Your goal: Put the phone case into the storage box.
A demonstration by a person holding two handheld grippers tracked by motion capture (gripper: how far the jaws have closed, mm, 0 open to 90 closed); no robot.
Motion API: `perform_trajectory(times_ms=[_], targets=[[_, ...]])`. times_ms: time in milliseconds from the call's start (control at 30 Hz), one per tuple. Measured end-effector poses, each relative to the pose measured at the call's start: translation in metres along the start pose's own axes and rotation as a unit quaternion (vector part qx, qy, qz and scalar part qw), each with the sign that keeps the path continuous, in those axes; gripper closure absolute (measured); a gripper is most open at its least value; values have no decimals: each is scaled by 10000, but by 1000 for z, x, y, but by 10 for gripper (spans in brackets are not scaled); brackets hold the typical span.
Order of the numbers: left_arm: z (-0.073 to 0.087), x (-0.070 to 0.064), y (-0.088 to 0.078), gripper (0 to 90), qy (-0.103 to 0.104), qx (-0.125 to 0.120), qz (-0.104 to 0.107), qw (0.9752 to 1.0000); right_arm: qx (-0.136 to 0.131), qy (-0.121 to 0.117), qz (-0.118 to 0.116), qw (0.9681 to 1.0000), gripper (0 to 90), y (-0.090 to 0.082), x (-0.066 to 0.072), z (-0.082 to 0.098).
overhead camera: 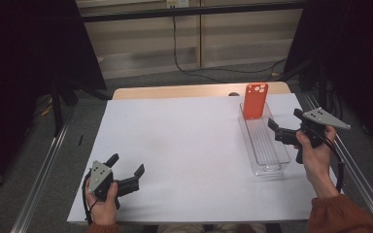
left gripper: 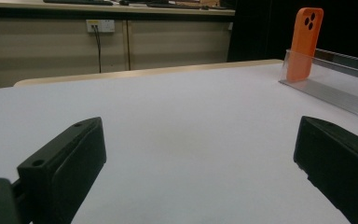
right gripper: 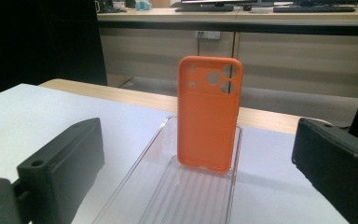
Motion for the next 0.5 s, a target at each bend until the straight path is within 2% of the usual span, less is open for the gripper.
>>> perform_trajectory(times_ms=[500], targets=[[0, -1, -1, 15, 6, -25, -39, 10000, 31, -17, 48, 10000, 0, -19, 7, 8]])
Point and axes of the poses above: each handheld gripper's, and its own axes: y roughly forward along the jaws, z roughly out of its underside, x roughly to its left, the point moved 4 cm from there along y, roughly forward along the jaws, and after that the axes turned 11 degrees about -x, right-handed, at the moved point
